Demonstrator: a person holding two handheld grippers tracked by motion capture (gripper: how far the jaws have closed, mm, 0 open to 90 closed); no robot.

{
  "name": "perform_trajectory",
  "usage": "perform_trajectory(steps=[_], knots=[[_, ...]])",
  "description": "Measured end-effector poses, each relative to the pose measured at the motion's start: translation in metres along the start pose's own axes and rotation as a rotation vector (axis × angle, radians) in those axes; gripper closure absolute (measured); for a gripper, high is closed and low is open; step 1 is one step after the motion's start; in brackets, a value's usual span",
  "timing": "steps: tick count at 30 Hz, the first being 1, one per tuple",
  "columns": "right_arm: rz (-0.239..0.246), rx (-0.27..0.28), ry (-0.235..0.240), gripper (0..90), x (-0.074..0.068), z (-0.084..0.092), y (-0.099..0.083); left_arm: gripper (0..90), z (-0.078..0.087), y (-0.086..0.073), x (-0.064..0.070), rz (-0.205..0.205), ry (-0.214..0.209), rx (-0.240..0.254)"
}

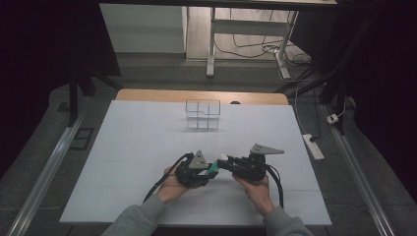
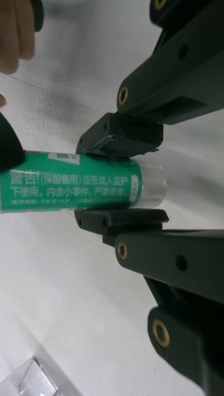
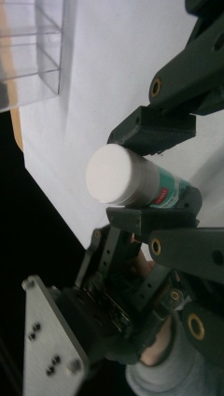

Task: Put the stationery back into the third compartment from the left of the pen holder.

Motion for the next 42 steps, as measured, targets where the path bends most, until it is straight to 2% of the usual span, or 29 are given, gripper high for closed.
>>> perform_trajectory(steps=[2, 4, 5, 12, 17, 25, 33, 42], knots=[[0.034, 0.001, 0.002, 64.7, -0.005, 0.000, 0.001, 63.8, 0.001, 0.000, -0.002, 0.015, -0.011, 0.008], [0.084, 0.005, -0.019, 64.8, -0.008, 0.001, 0.003, 58.6, 0.002, -0.001, -0.004, 0.034, -0.005, 0.009], [0.091, 0.008, -0.021, 64.9, -0.009, 0.002, 0.005, 56.1, 0.003, -0.001, -0.005, 0.039, -0.006, 0.009], [0.105, 0.025, -0.060, 65.0, -0.002, 0.009, 0.010, 42.9, 0.019, -0.009, -0.015, 0.093, 0.011, 0.014], [0.121, 0.033, -0.079, 64.9, 0.000, 0.012, 0.013, 39.0, 0.035, -0.023, -0.021, 0.119, 0.024, -0.003], [0.130, 0.043, -0.087, 64.9, 0.001, 0.012, 0.018, 37.8, 0.062, -0.054, -0.028, 0.158, 0.051, -0.020], [0.141, 0.048, -0.097, 64.9, 0.001, 0.005, 0.023, 37.5, 0.089, -0.078, -0.037, 0.195, 0.091, -0.004], [0.141, 0.053, -0.109, 64.9, 0.005, -0.001, 0.028, 36.0, 0.107, -0.099, -0.043, 0.220, 0.130, -0.009]])
Point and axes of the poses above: each handheld gripper's, and its own axes: z roughly backward along the jaws, y roughly out of its top, x roughly to its right, the point moved 7 cm from there along -z, roughly forward along the jaws, and after that the axes turned 8 degrees about -z, right-handed, at the moved point
